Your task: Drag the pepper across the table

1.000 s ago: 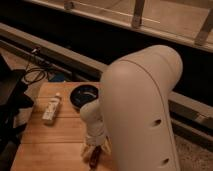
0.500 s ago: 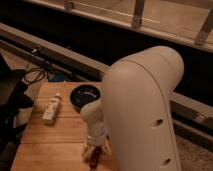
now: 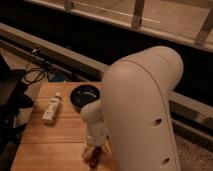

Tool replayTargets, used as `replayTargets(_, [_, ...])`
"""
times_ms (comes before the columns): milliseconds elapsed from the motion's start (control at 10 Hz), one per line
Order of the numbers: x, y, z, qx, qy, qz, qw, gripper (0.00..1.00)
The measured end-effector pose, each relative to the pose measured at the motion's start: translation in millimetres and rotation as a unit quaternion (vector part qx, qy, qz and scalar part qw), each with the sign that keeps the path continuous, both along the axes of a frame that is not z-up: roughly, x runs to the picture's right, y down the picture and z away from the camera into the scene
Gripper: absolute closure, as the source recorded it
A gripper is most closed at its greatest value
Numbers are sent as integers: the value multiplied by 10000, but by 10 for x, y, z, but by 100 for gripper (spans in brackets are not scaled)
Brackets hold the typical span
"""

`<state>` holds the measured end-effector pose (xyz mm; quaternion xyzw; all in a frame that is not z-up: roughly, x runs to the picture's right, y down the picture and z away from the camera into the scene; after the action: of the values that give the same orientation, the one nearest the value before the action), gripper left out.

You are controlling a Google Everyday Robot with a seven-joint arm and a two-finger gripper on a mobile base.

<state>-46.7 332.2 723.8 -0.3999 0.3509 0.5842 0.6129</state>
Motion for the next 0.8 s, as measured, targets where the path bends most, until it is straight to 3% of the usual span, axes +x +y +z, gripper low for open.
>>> replayTargets(800, [-84, 109, 81, -2, 51, -48, 10000, 96])
